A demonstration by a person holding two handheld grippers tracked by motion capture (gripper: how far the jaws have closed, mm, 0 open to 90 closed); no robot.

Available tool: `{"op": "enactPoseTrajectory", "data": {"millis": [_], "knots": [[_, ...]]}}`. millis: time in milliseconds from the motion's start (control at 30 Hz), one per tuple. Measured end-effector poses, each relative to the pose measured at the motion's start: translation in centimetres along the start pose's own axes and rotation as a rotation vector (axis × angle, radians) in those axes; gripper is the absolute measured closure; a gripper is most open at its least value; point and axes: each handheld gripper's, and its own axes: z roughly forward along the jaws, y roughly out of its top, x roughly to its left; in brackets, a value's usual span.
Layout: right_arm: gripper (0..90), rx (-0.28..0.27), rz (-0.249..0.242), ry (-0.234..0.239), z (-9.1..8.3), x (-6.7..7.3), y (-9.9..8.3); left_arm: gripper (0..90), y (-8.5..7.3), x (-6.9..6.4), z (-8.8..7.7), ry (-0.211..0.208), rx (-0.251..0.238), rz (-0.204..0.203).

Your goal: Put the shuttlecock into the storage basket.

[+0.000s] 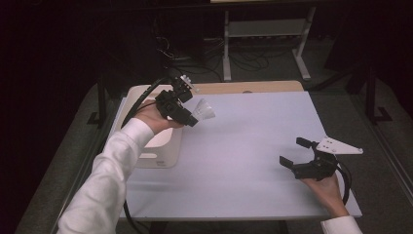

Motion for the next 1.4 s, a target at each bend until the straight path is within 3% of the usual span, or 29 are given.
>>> {"op": "enactPoseTrajectory", "data": {"millis": [367,800,1400], "knots": [[0.0,-0.001,0.0,-0.003,0.0,0.0,0.0,65.1,-1.5,0.9,-1.1,0.017,0.012,-0.015],[0.0,-0.001,0.0,-0.007,0.0,0.0,0.0,65.0,-3.5,2.3,-3.1,0.042,-0.003,-0.064],[0.0,0.001,0.0,-0.004,0.0,0.1,0.0,64.9,-6.5,3.4,-4.2,0.057,-0.019,-0.119]]}}
